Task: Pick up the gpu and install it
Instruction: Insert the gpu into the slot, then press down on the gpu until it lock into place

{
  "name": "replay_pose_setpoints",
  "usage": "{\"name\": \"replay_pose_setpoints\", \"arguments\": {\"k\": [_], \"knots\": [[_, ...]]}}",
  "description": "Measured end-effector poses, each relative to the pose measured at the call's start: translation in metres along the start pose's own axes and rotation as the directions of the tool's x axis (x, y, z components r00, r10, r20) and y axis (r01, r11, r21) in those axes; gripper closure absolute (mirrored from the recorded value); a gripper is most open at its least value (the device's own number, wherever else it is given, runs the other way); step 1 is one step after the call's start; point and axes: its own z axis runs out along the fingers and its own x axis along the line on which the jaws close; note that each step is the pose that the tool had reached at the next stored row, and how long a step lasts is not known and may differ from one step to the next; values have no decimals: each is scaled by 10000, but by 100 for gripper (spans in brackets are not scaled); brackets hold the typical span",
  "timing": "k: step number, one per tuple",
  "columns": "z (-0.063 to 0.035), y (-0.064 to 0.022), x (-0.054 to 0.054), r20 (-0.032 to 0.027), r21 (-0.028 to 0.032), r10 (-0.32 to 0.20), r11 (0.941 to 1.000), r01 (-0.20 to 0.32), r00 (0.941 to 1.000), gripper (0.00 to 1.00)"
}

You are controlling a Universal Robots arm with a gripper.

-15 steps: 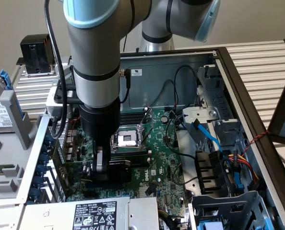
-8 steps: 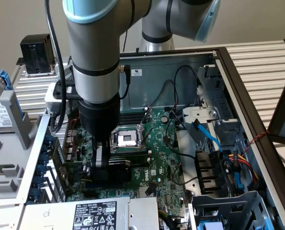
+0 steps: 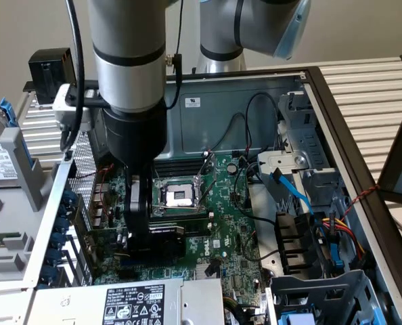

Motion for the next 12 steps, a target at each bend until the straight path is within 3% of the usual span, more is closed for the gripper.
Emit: {"name": "replay_pose_setpoints", "arguments": {"k": [5,12], "knots": [[-146,12,4,-68,2,13,10000,-13,10000,52],[-146,11,5,-68,3,14,10000,-14,10000,52]]}}
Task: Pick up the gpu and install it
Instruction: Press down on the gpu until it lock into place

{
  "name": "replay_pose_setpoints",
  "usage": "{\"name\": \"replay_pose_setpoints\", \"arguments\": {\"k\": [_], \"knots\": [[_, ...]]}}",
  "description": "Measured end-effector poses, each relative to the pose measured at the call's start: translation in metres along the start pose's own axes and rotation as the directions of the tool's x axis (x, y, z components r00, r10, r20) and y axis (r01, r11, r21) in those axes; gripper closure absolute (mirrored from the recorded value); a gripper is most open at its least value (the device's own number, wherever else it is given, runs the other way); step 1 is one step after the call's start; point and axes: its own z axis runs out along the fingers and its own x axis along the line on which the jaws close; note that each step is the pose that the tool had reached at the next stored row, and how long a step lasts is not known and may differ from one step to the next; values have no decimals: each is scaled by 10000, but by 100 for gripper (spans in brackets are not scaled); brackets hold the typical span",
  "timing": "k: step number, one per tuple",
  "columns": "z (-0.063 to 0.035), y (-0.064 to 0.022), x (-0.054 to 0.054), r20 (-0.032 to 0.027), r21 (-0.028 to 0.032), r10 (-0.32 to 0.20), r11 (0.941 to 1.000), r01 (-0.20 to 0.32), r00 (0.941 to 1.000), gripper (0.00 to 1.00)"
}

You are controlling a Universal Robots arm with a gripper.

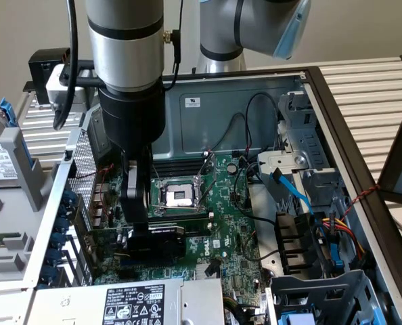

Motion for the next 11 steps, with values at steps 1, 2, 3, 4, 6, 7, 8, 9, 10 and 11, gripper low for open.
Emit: {"name": "replay_pose_setpoints", "arguments": {"k": [1,2,3,4,6,7,8,9,10,11], "knots": [[0,0,0,0,0,0,10000,0,10000,52],[0,0,0,0,-1,0,10000,0,10000,52],[0,0,0,-1,-1,0,10000,0,10000,52],[0,0,0,0,0,0,10000,0,10000,52],[0,0,0,0,0,0,10000,0,10000,55],[0,0,0,0,0,0,10000,0,10000,55],[0,0,0,-1,0,0,10000,0,10000,61],[0,0,0,-1,-1,0,10000,0,10000,67],[-1,2,0,-2,0,2,10000,-2,10000,67],[-1,8,0,-1,15,21,10000,-21,10000,73]]}}
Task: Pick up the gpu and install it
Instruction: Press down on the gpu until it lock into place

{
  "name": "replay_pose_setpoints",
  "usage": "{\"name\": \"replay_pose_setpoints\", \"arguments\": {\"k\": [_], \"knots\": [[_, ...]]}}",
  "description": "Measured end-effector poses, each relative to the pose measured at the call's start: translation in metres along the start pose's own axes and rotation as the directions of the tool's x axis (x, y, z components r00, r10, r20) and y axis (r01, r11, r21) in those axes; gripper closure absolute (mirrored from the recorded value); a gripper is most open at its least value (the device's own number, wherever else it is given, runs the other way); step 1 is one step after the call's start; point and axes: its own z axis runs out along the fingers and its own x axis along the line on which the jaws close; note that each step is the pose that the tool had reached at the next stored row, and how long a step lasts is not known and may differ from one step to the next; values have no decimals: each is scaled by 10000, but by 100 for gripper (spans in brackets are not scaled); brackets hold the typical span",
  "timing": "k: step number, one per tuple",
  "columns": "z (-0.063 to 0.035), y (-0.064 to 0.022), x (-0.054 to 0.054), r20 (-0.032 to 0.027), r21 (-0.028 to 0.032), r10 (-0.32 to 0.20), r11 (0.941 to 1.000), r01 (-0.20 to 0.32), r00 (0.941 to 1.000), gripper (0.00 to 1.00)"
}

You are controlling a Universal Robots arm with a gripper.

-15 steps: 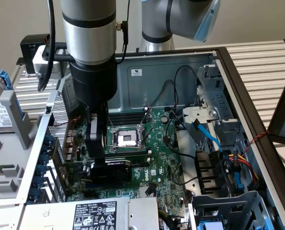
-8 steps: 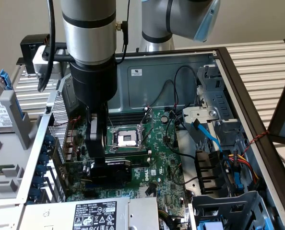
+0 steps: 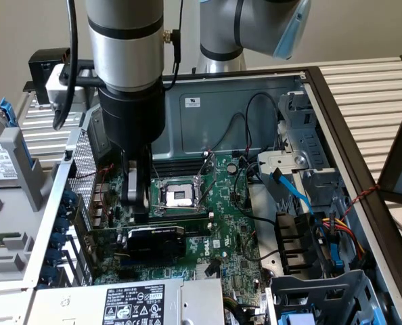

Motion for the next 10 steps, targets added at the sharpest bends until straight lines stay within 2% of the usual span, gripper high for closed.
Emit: {"name": "replay_pose_setpoints", "arguments": {"k": [2,5,7,10], "knots": [[4,10,0,8,65,47,10000,-47,10000,85],[22,36,-3,19,244,71,9997,-72,10000,89],[49,65,-8,22,279,97,9996,-97,10000,89],[108,129,-23,26,282,152,9995,-152,9999,89]]}}
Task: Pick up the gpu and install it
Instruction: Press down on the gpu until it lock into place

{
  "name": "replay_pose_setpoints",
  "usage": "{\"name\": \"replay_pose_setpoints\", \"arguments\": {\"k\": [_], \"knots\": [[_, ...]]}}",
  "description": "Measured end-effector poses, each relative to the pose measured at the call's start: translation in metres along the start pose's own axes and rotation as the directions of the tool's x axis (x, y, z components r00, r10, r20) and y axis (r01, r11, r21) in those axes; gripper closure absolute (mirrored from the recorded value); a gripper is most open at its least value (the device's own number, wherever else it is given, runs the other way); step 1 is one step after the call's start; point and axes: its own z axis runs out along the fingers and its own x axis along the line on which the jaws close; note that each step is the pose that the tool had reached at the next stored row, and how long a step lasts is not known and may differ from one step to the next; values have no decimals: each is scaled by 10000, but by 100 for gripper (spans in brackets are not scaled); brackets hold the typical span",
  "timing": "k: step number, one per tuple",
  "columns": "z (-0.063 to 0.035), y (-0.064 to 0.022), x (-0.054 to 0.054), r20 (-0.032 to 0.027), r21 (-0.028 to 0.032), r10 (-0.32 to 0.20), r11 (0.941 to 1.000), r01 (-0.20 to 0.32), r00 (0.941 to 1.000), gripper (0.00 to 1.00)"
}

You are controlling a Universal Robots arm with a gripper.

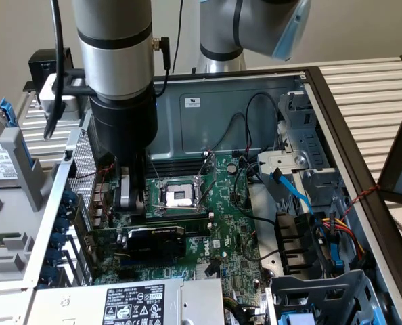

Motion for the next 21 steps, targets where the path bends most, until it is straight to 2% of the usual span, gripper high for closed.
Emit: {"name": "replay_pose_setpoints", "arguments": {"k": [5,7,16,21], "knots": [[67,75,-23,8,30,100,9999,-100,9999,89],[80,94,-30,11,89,129,9999,-130,9999,89],[139,140,-52,51,453,259,9986,-261,9997,89],[147,141,-52,36,503,355,9981,-356,9994,89]]}}
